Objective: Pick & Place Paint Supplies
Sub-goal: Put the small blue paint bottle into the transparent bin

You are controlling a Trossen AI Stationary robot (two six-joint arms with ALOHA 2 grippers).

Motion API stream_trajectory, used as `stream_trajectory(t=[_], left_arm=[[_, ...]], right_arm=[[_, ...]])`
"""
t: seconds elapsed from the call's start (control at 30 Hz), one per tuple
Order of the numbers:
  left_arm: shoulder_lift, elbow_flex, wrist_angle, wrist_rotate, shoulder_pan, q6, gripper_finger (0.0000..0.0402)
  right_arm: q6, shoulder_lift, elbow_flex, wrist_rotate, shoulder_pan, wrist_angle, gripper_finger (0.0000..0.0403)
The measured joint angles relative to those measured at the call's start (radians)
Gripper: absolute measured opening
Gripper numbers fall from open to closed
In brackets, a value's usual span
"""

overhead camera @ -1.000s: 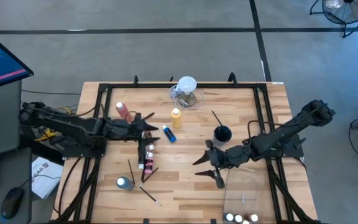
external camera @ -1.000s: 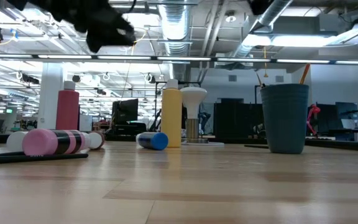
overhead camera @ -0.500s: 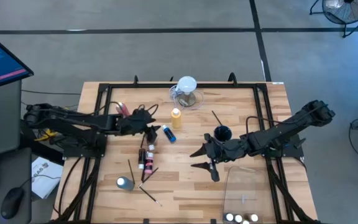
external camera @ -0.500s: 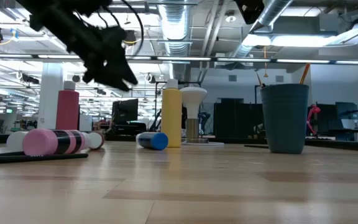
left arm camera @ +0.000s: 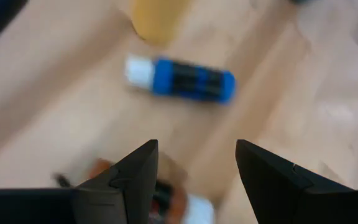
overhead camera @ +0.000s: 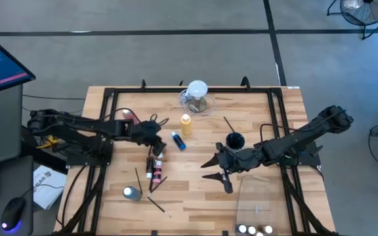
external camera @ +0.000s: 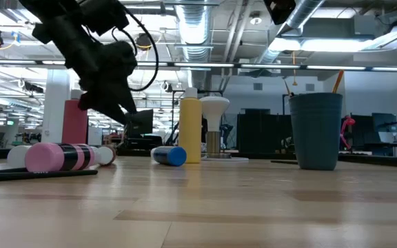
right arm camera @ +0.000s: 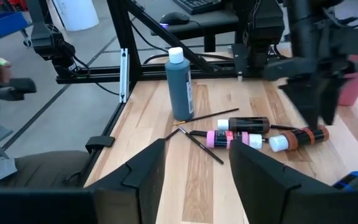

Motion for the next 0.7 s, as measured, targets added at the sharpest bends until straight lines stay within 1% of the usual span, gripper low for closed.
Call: stream_trajectory(t=[0.07,0.1,0.2,0.27,0.3,0.4,0.47,0.57,0.7], left_arm=[[0.0,0.0,0.011,0.071,-0.021,0.025,0.0205],[0.0,0.0,0.017,0.091,-0.034,0.044,0.0205],[0.0,0.0,0.033,0.091,-0.064,0.107,0.0205],[0.0,0.0,0.047,0.042,-0.068,0.179,0.0205],[0.0,0.0,0.059,-0.004,-0.065,0.234,0.0205],[0.0,0.001,0.107,-0.165,-0.054,0.505,0.0205],[0.0,0.002,0.103,-0.233,-0.054,0.629,0.0205],[0.0,0.016,0.111,-0.235,-0.032,0.727,0.0205],[0.01,0.045,0.123,-0.234,0.034,0.735,0.0205]], right_arm=[[-0.011,0.014,0.0,0.0,0.0,0.014,0.0172],[-0.025,0.022,0.0,0.0,0.0,0.025,0.0173],[-0.06,0.051,0.0,0.0,-0.004,0.078,0.0173],[-0.075,0.07,0.0,0.0,-0.008,0.096,0.0172],[-0.075,0.077,0.0,-0.001,-0.011,0.102,0.0171],[-0.068,0.081,0.0,-0.005,-0.021,0.107,0.0169],[-0.055,0.08,0.0,-0.031,-0.031,0.112,0.0168],[-0.053,0.07,0.0,-0.083,-0.043,0.114,0.0166],[-0.052,0.07,0.0,-0.108,-0.055,0.123,0.0167]])
